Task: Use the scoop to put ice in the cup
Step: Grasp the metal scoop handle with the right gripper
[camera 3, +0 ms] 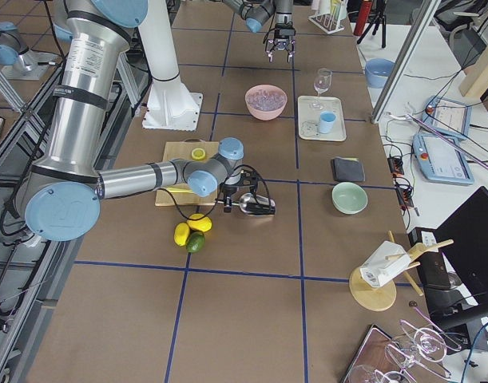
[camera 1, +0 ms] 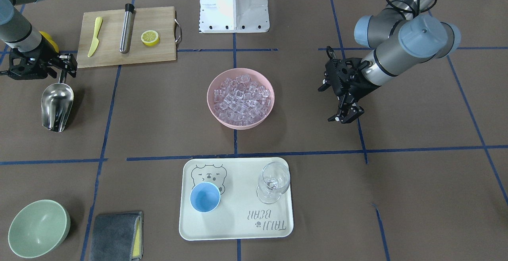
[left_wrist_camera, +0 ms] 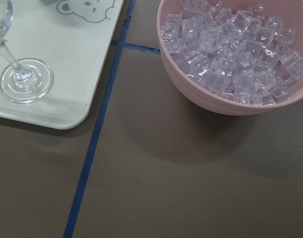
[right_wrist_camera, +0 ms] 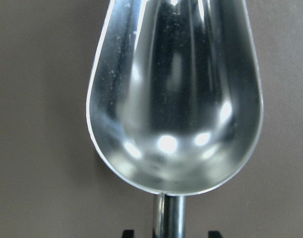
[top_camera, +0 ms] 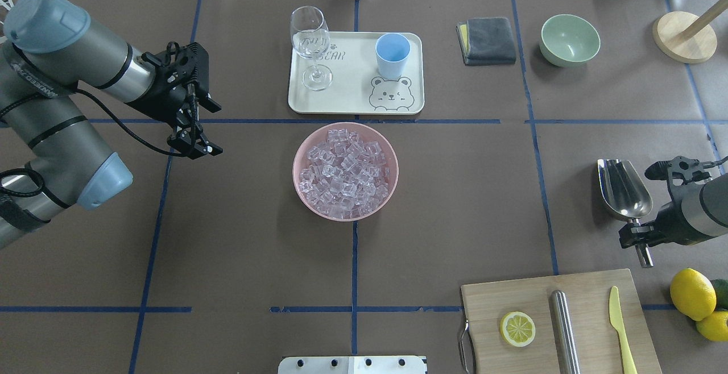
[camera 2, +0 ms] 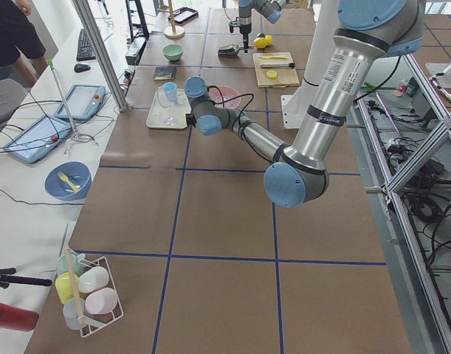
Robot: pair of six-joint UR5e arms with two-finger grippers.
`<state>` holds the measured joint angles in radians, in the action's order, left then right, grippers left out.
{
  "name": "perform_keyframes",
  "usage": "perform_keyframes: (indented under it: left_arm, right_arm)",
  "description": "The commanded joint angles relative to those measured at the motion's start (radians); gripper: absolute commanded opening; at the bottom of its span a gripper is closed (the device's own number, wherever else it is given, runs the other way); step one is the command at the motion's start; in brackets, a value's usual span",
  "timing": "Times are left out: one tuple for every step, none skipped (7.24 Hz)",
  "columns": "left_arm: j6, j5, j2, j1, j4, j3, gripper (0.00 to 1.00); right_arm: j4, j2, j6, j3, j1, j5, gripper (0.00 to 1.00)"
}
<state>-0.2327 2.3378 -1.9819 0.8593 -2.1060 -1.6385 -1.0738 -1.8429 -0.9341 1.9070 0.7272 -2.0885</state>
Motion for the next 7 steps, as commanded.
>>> perform_keyframes:
  left_arm:
    - [0.000, 0.000, -0.002, 0.001, 0.000, 0.000, 1.00]
    - [0.000, 0.000, -0.002, 0.000, 0.000, 0.000, 1.00]
    - [0.000, -0.002, -0.003, 0.000, -0.002, -0.001, 1.00]
    - [0.000, -0.002, -0.003, 0.000, 0.000, -0.003, 1.00]
    - [0.000, -0.017, -0.005, 0.000, 0.000, -0.004, 1.00]
    - [0.000, -0.029, -0.008, 0.000, 0.000, -0.007, 1.00]
    - [0.000, -0.029, -0.009, 0.000, 0.000, -0.010, 1.00]
  right_arm:
    - [0.001, -0.001, 0.005, 0.003, 0.001, -0.002, 0.00]
    - [0.014, 0.001, 0.011, 0.003, 0.003, -0.014, 0.00]
    - [0.017, 0.004, -0.003, 0.026, 0.004, -0.002, 0.00]
    - [0.014, 0.004, 0.012, 0.084, 0.049, -0.011, 0.00]
    - [0.009, 0.014, 0.030, 0.127, 0.098, -0.005, 0.00]
    - [0.008, 0.030, 0.164, 0.170, 0.138, 0.001, 0.00]
    - [0.009, 0.031, 0.418, 0.206, 0.223, 0.004, 0.00]
